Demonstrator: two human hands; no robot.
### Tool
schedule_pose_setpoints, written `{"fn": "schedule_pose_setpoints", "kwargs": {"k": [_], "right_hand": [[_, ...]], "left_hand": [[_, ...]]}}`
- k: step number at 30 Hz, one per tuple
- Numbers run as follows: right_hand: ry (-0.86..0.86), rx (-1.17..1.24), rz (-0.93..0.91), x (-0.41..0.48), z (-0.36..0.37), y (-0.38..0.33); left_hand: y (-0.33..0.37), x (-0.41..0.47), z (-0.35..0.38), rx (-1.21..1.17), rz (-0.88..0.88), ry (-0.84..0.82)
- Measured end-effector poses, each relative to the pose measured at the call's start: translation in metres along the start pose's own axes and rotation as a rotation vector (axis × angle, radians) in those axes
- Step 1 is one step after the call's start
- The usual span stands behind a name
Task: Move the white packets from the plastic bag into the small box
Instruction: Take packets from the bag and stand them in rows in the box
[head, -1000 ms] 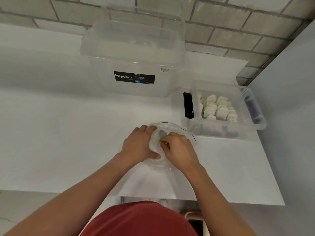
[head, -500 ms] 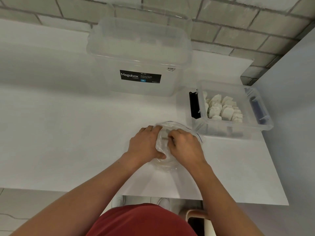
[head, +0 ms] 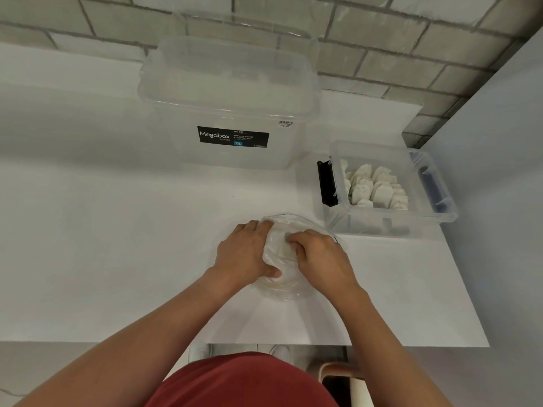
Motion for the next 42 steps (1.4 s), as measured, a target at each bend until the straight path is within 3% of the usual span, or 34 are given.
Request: {"fn": "schedule_pose_setpoints", "kwargs": {"k": [5,8,17,23,28,32,36,42], "right_hand": [[-0.053,-0.137,0.122,0.015,0.010,0.000],[-0.046,-0.084,0.141,0.015,0.009,-0.002],[-0.013,0.202,-0.003,0.003,-0.018,-0.010],[0.123,0.205,-0.063,-0.002,-0.042,-0.016],[0.146,0.132,-0.034,-0.006,-0.043,-0.006],[0.068,0.081,-0.043,-0.010,-0.047,-0.003],[0.168,0.276,-0.091,-0.019,-0.092,0.005],[0.401,0.360,-0.037,-0.008,-0.190,0.053]], "left_hand": [[0.001,0.000,-0.001,0.007,0.005,-0.007],[0.001,0.001,0.000,0.008,0.005,-0.005],[0.000,0.002,0.002,0.023,-0.005,-0.018],[0.005,0.006,0.000,0.059,-0.032,-0.067],[0.008,0.008,-0.001,0.078,-0.045,-0.096],[0.010,0.009,-0.002,0.089,-0.049,-0.107],[0.013,0.011,-0.003,0.124,-0.064,-0.126],[0.015,0.012,-0.002,0.144,-0.088,-0.138]]}}
Point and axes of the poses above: each hand's wrist, its own x-axis towards the middle knuckle, its own z-axis out of the palm, y = z × x, the point moved 7 cm from there along x, towards the middle knuckle, and after that the axes turned 6 degrees about z, right-handed, at the moved point
